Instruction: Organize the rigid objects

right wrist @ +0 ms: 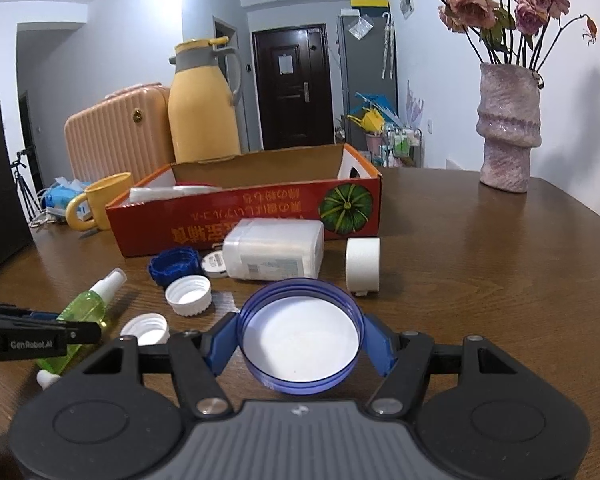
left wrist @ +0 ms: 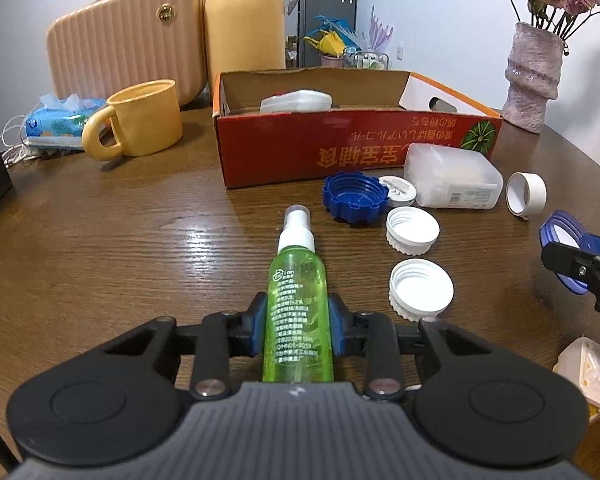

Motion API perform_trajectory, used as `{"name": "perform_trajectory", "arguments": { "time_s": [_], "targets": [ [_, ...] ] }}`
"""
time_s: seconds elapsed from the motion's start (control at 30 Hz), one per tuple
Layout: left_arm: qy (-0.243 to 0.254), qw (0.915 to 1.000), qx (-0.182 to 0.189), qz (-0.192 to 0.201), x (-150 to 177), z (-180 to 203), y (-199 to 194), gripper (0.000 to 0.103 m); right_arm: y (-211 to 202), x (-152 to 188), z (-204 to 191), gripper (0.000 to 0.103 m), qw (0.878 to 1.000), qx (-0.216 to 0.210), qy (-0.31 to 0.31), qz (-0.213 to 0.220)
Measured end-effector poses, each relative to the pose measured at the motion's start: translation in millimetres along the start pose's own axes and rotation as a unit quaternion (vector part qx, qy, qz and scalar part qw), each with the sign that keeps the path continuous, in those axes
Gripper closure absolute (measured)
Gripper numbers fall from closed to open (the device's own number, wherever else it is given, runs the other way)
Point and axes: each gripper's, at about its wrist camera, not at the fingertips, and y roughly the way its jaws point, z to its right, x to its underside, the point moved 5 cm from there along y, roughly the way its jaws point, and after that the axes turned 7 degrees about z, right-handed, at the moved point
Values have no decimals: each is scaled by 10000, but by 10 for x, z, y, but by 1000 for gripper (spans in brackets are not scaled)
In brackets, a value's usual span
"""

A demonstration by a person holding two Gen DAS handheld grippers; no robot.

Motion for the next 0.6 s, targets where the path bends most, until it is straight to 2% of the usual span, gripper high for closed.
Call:
{"name": "perform_trajectory", "arguments": {
  "time_s": [0.2,0.6],
  "targets": [
    [-9,9997,21,237,-45,11,-121,72,-10,-27,-35,38,9999,-39,-48,120],
    [-124,9961,171,856,-318,46,-497,72,-187,-280,-119,38,9974,-169,-72,695]
  ]
}}
